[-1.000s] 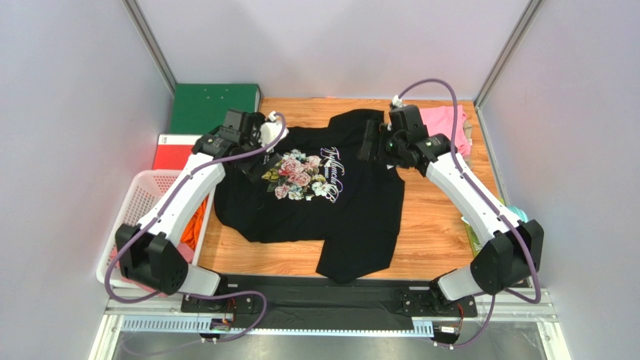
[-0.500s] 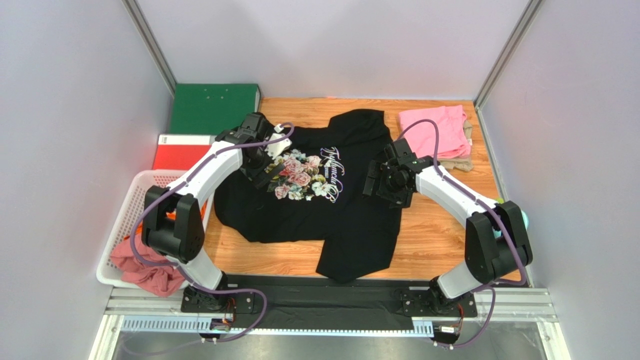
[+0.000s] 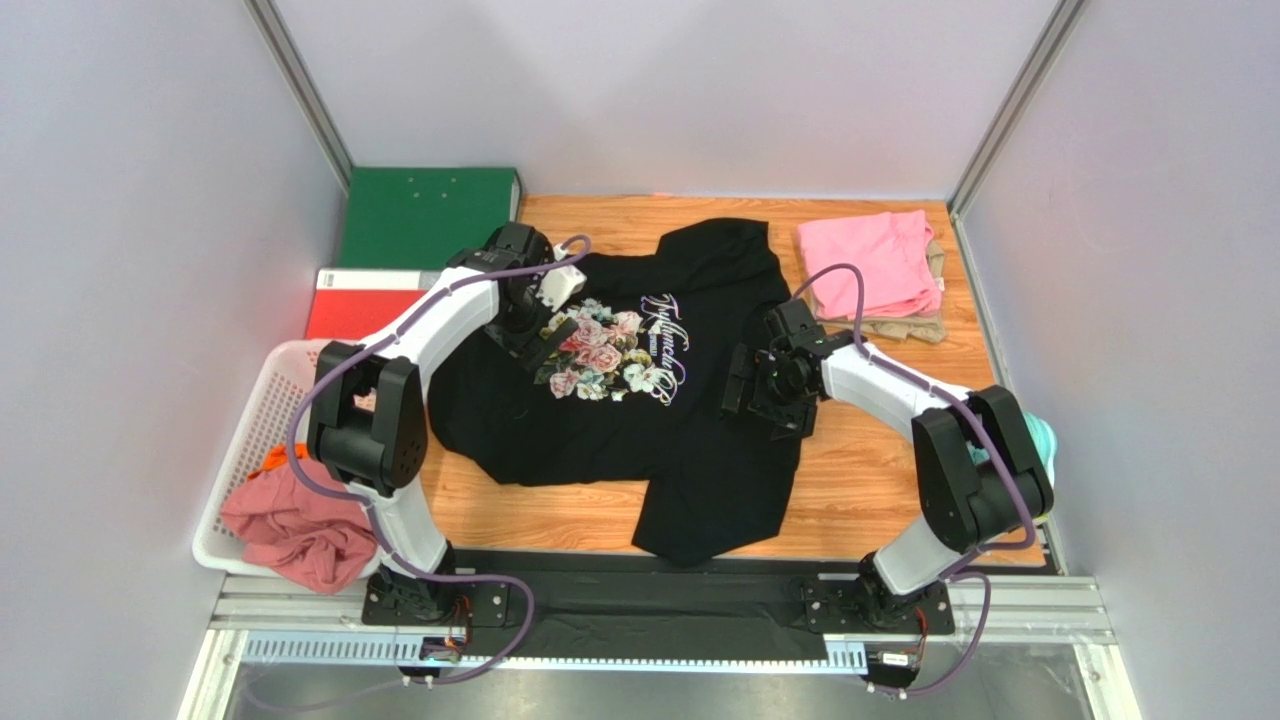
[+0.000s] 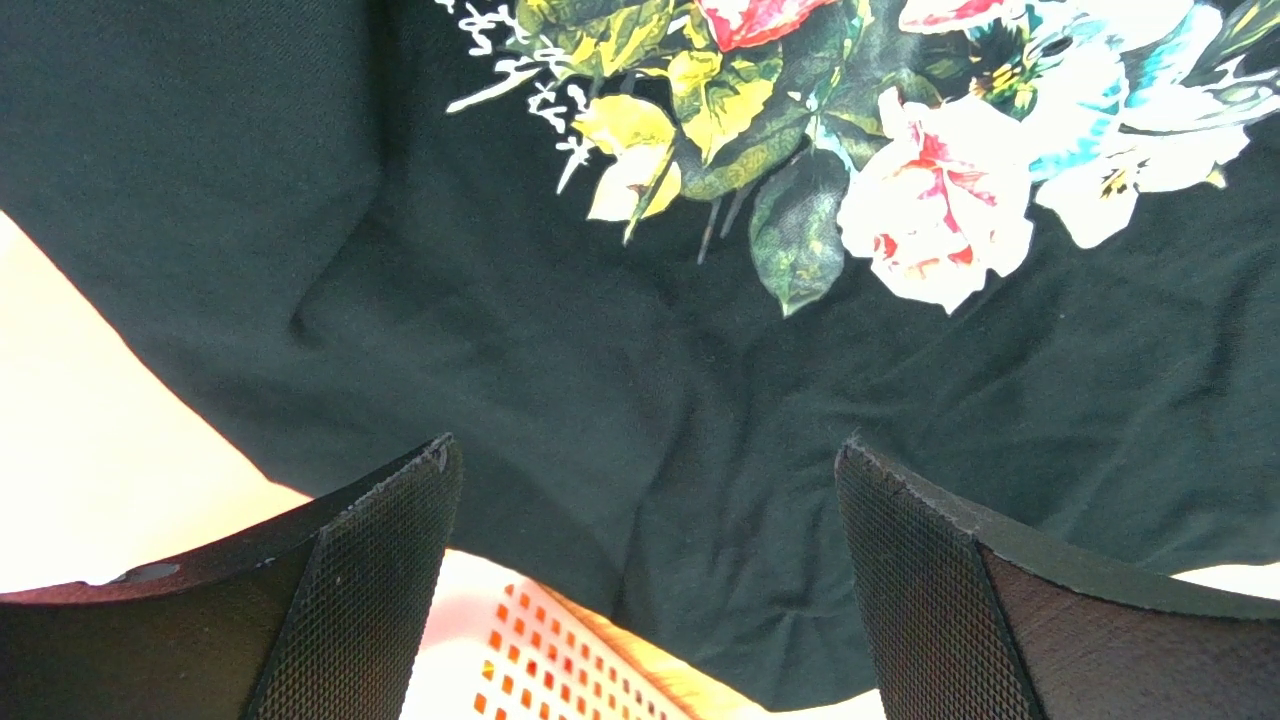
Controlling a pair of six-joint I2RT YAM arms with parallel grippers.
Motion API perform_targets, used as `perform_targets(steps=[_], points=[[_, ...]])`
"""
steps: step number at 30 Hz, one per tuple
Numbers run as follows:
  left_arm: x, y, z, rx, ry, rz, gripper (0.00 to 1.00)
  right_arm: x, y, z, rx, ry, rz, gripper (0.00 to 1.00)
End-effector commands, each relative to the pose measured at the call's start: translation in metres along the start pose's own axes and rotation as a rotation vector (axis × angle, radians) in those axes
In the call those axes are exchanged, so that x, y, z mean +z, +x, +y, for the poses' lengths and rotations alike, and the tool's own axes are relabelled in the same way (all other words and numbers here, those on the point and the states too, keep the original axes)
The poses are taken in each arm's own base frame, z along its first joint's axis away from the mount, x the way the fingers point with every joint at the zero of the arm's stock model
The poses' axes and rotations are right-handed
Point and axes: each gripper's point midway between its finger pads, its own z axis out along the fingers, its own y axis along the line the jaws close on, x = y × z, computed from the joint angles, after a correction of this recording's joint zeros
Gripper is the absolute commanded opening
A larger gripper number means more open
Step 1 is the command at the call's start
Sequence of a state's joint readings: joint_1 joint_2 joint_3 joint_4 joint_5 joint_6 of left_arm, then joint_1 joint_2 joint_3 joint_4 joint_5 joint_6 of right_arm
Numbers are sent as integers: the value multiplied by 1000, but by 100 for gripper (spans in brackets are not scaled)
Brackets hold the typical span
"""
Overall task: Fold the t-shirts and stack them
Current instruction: Flatten out the tshirt
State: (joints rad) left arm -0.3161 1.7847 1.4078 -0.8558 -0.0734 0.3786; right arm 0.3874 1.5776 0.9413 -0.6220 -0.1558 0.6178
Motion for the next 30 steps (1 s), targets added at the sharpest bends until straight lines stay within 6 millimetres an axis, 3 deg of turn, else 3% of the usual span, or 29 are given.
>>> perform_targets(steps=[1,9,17,25,27,30], points=[[-14,-7,11,-72,0,-44,100,13,4,2,22,-29,20,100],[-31,9,35,-147,-8,-74,100,9,21,-36,61,85,21,100],[-64,24,30,-125,-13,-156,100,-22,30,-65,86,145,-40,100],[-78,36,12,-112,44,-165,100,-39,35,-83,101,174,-52,100],[-79,35,15,-103,24,-178,100,-43,34,-73,100,130,-57,100],[-70,28,21,-116,11,-172,100,-55,10,-44,112,37,-102,100]])
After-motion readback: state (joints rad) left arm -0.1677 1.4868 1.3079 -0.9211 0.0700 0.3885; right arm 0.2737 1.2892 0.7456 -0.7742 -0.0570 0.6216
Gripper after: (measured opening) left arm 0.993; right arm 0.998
